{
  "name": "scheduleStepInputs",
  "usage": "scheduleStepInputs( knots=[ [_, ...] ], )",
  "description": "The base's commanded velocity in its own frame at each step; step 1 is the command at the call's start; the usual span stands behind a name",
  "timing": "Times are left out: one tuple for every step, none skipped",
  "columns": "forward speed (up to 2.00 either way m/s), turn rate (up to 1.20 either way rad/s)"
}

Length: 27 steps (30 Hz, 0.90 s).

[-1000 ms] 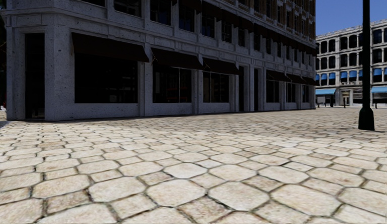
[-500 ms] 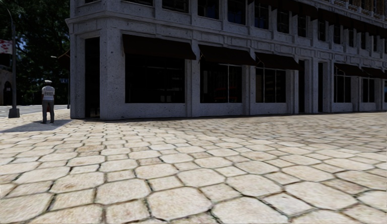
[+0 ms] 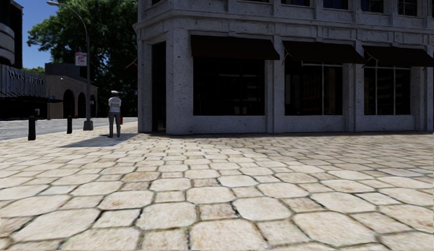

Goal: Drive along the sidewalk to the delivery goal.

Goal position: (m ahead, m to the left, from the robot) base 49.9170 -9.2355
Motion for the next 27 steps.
scheduleStepInputs(
  knots=[
    [1.79,0.74],
    [1.79,0.74],
    [1.79,0.77],
    [1.79,0.79],
    [1.79,0.79],
    [1.79,0.79],
    [1.79,0.79],
    [1.79,0.79],
    [1.79,0.79],
    [1.79,0.79],
    [1.79,0.79],
    [1.79,0.79],
    [1.79,0.79],
    [1.79,0.79],
    [1.79,0.79],
    [1.79,0.79],
    [1.79,0.79],
    [1.79,0.79],
    [1.8,0.8],
    [1.8,0.8],
    [1.85,0.8],
    [1.93,0.8],
    [1.98,0.76],
    [1.98,0.76],
    [1.99,0.69],
    [1.99,0.63],
    [1.99,0.58]
  ],
)
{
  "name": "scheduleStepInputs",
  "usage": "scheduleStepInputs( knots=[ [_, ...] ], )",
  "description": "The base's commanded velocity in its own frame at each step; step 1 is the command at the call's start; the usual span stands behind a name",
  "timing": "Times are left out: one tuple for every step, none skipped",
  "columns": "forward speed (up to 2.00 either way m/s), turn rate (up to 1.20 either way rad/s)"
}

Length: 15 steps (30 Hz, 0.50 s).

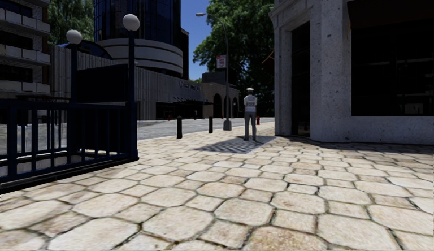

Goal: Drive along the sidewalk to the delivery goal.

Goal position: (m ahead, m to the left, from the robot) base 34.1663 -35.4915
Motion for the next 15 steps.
scheduleStepInputs(
  knots=[
    [1.99,0.58],
    [1.99,0.5],
    [1.99,0.25],
    [1.99,0.0],
    [1.99,0.0],
    [1.99,0.0],
    [1.99,0.0],
    [1.99,0.0],
    [1.99,0.0],
    [1.99,0.0],
    [1.99,0.0],
    [1.99,0.0],
    [1.99,0.0],
    [1.99,0.0],
    [1.99,0.0]
  ],
)
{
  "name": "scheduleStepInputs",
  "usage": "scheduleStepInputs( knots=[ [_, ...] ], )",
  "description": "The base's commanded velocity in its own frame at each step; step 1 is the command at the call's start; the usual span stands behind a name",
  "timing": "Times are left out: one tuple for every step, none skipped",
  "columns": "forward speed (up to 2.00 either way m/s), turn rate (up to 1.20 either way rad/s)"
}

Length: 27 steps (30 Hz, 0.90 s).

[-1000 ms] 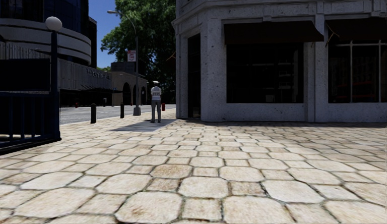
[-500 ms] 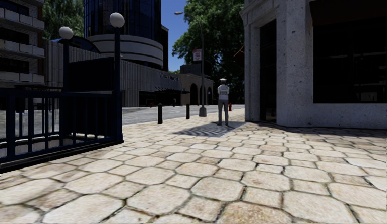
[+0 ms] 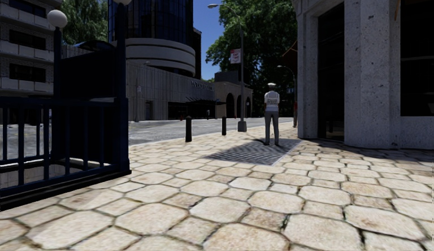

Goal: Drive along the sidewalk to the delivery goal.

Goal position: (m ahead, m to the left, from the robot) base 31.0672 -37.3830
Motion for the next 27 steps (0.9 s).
scheduleStepInputs(
  knots=[
    [1.99,0.0],
    [1.99,0.0],
    [1.99,0.0],
    [1.99,0.0],
    [1.99,0.0],
    [1.99,0.0],
    [1.99,0.0],
    [1.99,0.0],
    [1.99,0.0],
    [1.99,0.15],
    [1.99,0.15],
    [1.99,0.29],
    [1.99,0.33],
    [1.99,0.34],
    [1.99,0.34],
    [1.99,0.33],
    [1.99,0.23],
    [1.99,0.12],
    [1.99,0.12],
    [1.99,0.03],
    [1.99,0.0],
    [1.99,0.0],
    [1.99,0.0],
    [1.99,0.0],
    [1.99,0.0],
    [1.99,0.0],
    [1.99,0.0]
  ],
)
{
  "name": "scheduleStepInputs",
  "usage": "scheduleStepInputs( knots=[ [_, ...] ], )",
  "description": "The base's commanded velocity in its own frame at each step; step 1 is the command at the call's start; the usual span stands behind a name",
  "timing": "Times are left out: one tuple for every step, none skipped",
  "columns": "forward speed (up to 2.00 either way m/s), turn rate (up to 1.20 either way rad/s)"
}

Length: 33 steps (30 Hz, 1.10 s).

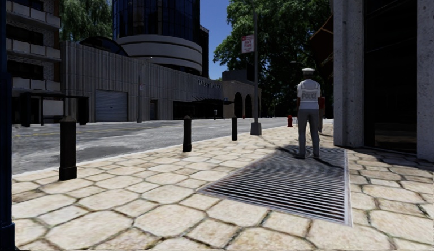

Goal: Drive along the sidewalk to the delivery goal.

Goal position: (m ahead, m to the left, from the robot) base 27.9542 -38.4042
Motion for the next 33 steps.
scheduleStepInputs(
  knots=[
    [1.99,0.0],
    [1.99,0.0],
    [1.99,0.0],
    [1.99,0.0],
    [1.99,0.0],
    [1.99,0.0],
    [1.99,0.0],
    [1.99,0.03],
    [1.99,0.12],
    [1.99,0.19],
    [1.99,0.19],
    [1.99,0.22],
    [1.99,0.22],
    [1.99,0.22],
    [1.99,0.23],
    [1.99,0.23],
    [1.99,0.23],
    [1.99,0.2],
    [1.99,0.2],
    [1.99,0.03],
    [1.99,0.0],
    [1.99,0.0],
    [1.99,0.0],
    [1.99,0.0],
    [1.99,0.0],
    [1.99,0.0],
    [1.99,0.0],
    [1.99,0.0],
    [1.99,0.0],
    [1.99,0.0],
    [1.99,0.0],
    [1.99,0.0],
    [1.99,0.0]
  ],
)
